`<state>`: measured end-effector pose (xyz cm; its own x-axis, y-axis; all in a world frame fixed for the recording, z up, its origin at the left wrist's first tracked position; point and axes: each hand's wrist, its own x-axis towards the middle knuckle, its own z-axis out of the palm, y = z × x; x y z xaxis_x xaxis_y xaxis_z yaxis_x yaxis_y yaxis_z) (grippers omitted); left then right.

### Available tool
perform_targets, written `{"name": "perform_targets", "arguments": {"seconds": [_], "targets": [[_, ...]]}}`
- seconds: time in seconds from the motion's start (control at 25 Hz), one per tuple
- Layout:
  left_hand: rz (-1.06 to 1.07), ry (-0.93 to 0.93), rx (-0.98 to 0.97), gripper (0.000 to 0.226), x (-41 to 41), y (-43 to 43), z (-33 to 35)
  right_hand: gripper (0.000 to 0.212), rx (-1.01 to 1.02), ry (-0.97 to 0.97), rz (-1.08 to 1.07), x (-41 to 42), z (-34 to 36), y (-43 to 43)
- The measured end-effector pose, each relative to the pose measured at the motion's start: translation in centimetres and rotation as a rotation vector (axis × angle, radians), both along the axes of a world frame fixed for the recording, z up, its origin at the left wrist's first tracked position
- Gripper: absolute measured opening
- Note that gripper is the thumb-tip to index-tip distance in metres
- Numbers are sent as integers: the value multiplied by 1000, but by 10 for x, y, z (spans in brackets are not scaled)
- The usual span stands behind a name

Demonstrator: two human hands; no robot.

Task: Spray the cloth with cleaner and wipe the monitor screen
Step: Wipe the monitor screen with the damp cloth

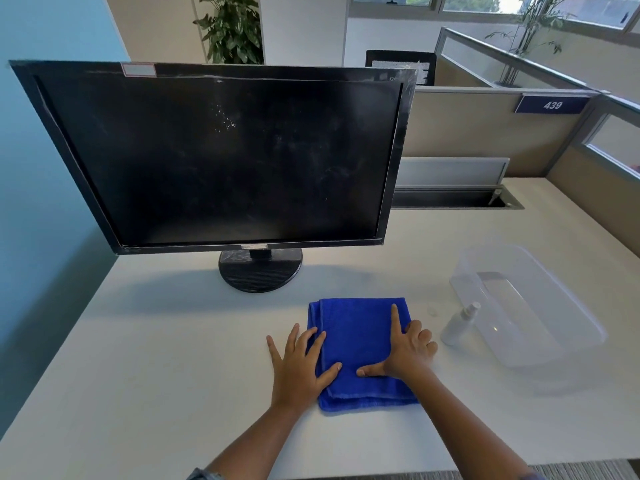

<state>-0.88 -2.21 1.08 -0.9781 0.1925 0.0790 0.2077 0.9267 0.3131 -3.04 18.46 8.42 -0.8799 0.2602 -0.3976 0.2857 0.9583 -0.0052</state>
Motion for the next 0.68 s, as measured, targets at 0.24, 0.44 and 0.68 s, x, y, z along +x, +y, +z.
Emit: {"name": "perform_targets", "arguments": {"seconds": [0.24,0.44,0.68], "targets": [[-4,12,0,70,0,-1,0,150,-138,-5,-43,-16,9,17],[2,19,25,70,1,0,1,106,-744,160,-454,-29,7,22],[12,18,76,66,3,0,0,54,-1279,-105,-600,-25,37,39]]}}
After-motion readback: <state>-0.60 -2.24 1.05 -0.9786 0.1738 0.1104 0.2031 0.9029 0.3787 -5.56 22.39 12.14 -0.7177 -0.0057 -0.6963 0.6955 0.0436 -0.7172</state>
